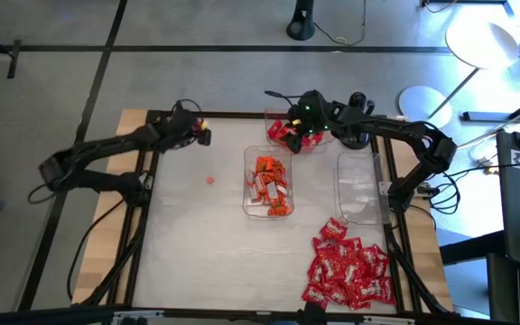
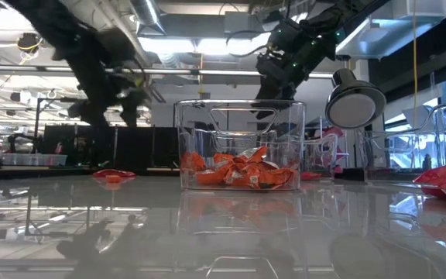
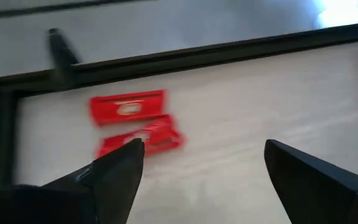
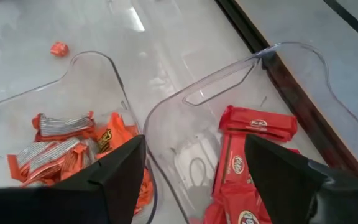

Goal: Sort candy
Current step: Put the red chocolate into the top transparent bin

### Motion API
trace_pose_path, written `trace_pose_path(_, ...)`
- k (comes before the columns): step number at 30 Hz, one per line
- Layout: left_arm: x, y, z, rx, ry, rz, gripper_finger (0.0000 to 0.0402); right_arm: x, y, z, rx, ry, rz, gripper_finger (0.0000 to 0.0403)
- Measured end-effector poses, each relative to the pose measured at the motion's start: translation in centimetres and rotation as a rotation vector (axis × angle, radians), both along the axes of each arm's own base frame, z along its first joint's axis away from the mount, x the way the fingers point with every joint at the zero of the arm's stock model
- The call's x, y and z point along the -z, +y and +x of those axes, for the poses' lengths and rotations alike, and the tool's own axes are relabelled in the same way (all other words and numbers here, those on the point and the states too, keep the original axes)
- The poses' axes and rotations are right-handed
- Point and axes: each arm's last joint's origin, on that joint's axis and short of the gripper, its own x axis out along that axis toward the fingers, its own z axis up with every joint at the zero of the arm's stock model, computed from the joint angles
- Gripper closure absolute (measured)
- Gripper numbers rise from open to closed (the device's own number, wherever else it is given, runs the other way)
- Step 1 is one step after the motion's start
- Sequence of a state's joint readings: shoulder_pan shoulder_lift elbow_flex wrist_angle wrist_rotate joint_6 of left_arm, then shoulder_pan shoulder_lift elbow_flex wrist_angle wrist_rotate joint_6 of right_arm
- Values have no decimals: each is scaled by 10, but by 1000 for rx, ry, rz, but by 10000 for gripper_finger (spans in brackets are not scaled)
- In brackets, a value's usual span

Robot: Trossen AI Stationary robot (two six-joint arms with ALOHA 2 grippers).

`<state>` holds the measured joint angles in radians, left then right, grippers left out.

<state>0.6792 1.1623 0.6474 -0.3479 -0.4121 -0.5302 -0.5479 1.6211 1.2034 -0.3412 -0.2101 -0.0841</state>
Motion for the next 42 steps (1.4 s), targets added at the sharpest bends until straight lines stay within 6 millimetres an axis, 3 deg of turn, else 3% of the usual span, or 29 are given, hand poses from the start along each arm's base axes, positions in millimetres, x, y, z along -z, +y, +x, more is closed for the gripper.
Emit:
trace_pose_path(6, 13, 46, 7, 32, 125, -118, 88, 1, 0, -1, 0, 9, 6, 129)
trace_pose_path(11, 38, 66, 7, 64, 237, -204, 96, 3, 1, -2, -1, 31, 20, 129)
trace_pose_path(15, 52, 74, 5, 81, 294, -239, 98, 4, 2, -3, -6, 43, 32, 129)
trace_pose_path(23, 53, 77, 8, 114, 300, -208, 98, 4, 2, -3, -10, 42, 33, 129)
trace_pose_path(30, 61, 78, 13, 244, 372, -202, 98, 4, 2, -3, -10, 42, 32, 129)
trace_pose_path(36, 69, 86, 12, 282, 350, -214, 98, 4, 4, -2, -16, 42, 32, 129)
trace_pose_path(42, 64, 95, 9, 303, 261, -285, 98, 4, 4, -2, -16, 49, 36, 129)
